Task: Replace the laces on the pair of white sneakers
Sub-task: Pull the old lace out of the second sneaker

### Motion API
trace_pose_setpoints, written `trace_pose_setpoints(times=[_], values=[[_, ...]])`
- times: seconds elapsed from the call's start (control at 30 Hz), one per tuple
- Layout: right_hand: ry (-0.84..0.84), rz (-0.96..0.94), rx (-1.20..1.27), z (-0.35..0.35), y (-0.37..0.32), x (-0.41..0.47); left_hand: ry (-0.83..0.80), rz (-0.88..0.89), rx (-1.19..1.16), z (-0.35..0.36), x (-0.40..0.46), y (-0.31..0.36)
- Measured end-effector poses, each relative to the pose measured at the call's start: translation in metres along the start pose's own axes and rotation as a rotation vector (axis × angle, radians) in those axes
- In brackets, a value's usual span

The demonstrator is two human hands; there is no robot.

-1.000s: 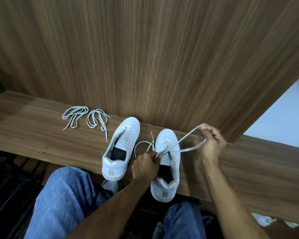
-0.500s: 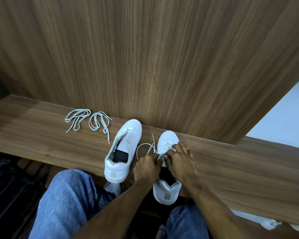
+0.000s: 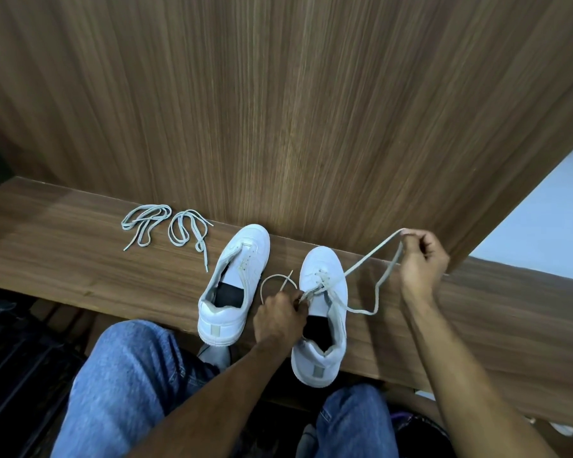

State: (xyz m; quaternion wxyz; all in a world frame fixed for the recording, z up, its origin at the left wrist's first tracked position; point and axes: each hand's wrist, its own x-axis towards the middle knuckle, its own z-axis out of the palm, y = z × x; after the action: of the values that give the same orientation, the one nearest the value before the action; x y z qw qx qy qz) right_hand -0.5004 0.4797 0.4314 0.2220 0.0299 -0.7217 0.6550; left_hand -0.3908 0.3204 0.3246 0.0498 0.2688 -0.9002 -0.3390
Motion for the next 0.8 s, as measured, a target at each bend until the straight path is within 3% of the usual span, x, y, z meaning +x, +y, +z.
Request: trace_pose_setpoints(times=[0.07, 0.13, 0.2, 0.3, 0.37, 0.57, 0.67, 0.8], values=[[-0.089, 0.03, -0.159, 0.0, 0.011, -0.006, -0.002, -0.007, 0.005, 0.0, 0.0, 0.0], [-0.217, 0.074, -0.492, -0.001, 0.025, -0.02, -0.007, -0.004, 0.0, 0.0, 0.0, 0.0], [-0.373, -0.017, -0.725, -0.001, 0.038, -0.038, -0.011, 0.012, -0.004, -0.001, 0.001, 0.0], [-0.708, -0.122, -0.872, 0.006, 0.047, -0.061, -0.003, 0.037, -0.014, -0.003, 0.0, 0.002], [-0.825, -0.14, -0.917, 0.013, 0.048, -0.07, -0.006, 0.045, -0.006, -0.003, -0.001, 0.001], [-0.854, -0.144, -0.988, 0.026, 0.047, -0.076, 0.0, 0.043, -0.005, -0.004, -0.001, 0.002], [-0.779, -0.156, -0.925, 0.027, 0.048, -0.075, 0.008, 0.055, -0.006, -0.004, -0.002, 0.002], [-0.411, 0.26, -0.419, 0.025, 0.049, -0.07, 0.016, 0.034, -0.001, -0.006, -0.003, 0.002]])
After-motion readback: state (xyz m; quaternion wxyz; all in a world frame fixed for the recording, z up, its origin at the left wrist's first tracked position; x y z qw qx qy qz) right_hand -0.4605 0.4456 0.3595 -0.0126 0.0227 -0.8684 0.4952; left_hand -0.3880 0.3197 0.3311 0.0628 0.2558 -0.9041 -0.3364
